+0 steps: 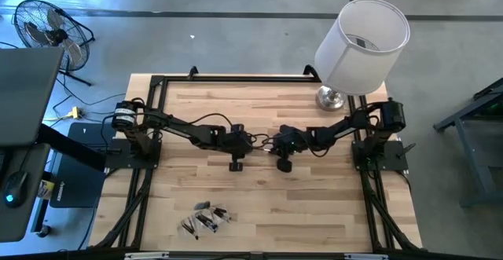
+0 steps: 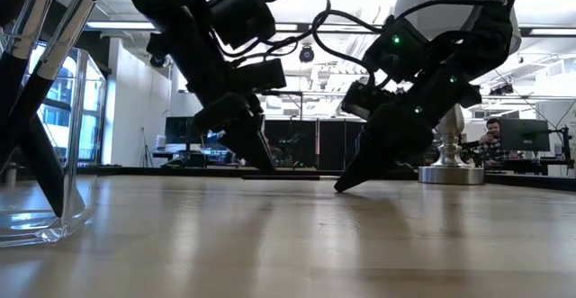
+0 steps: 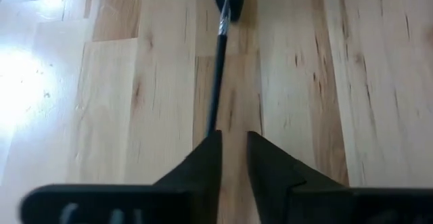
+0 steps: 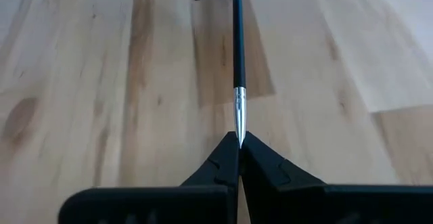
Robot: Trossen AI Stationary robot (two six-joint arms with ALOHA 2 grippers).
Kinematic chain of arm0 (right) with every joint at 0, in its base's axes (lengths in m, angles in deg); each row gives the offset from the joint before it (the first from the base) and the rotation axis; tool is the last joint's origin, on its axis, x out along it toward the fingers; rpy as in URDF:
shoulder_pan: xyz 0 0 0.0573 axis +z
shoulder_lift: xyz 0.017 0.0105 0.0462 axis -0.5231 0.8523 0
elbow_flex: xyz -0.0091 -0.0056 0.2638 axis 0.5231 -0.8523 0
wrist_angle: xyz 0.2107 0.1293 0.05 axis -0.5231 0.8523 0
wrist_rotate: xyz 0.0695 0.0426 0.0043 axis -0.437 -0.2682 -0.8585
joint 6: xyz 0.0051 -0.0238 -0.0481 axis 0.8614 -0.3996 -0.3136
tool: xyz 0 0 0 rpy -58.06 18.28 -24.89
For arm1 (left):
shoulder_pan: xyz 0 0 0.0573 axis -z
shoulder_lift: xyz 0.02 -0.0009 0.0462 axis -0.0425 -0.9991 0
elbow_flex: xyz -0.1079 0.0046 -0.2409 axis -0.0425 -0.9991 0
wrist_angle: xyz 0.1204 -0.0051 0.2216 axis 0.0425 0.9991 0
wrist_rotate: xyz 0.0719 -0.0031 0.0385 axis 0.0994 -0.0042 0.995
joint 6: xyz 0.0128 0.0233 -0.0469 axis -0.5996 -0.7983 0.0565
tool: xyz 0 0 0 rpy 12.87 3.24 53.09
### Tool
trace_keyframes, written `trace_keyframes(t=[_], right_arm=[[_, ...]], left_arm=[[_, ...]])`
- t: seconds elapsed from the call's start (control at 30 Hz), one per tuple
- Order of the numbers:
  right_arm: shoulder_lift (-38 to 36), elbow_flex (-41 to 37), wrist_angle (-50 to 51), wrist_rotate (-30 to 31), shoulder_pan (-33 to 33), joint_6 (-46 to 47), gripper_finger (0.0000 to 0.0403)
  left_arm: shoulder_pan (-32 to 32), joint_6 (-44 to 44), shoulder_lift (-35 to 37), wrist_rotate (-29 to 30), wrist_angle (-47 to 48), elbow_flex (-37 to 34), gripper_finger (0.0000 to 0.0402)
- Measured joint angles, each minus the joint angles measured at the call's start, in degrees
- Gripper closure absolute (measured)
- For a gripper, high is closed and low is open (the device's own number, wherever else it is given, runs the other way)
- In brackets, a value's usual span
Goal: Pick & Place Makeup Supplies
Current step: Put the silver makeup brush into the transparent organizer
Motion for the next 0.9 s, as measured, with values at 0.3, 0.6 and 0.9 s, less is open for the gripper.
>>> trace_keyframes(t=[0.3,0.6,0.9], right_arm=[[-4.1,5.9,17.7,-0.9,0.1,-1.4,0.0402],[-4.2,20.0,34.9,1.0,0.1,-3.8,0.0403],[-5.0,22.9,39.2,2.9,0.1,-5.1,0.0403]], left_arm=[[0.0,-0.8,0.0,0.5,14.9,9.5,0.0252],[0.0,-3.9,-5.9,3.3,29.1,22.8,0.0245],[0.0,-3.8,-6.6,3.8,31.0,22.7,0.0245]])
